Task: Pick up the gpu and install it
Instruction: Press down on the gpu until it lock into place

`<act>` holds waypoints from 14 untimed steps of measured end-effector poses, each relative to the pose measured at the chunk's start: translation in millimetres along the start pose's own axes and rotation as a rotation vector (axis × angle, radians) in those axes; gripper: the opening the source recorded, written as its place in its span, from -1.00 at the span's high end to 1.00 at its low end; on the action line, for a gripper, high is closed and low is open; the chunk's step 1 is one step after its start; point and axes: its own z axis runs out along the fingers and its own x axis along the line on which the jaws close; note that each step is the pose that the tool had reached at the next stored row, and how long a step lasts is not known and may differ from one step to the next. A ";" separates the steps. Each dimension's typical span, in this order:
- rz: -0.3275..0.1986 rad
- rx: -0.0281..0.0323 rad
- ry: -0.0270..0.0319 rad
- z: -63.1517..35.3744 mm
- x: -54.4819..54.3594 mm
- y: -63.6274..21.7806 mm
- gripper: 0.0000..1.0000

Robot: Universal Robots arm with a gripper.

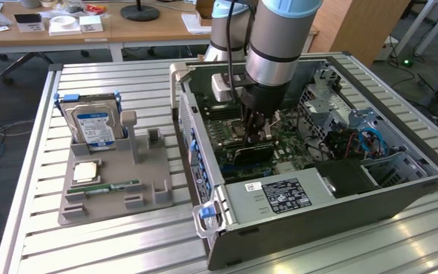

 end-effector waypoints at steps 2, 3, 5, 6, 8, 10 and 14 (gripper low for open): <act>0.000 0.0003 -0.0012 0.3 -0.7 0.0 0.79; 0.000 0.0003 -0.0014 0.4 -0.9 0.0 0.79; 0.000 0.0001 -0.0012 0.9 -0.9 0.0 0.79; 0.000 0.0001 -0.0012 1.7 -1.0 0.0 0.79; 0.000 0.0001 -0.0011 3.6 -0.9 0.1 0.79; 0.000 0.0000 -0.0009 4.3 -0.8 0.1 0.79; 0.000 0.0002 -0.0014 6.3 -0.8 0.1 0.79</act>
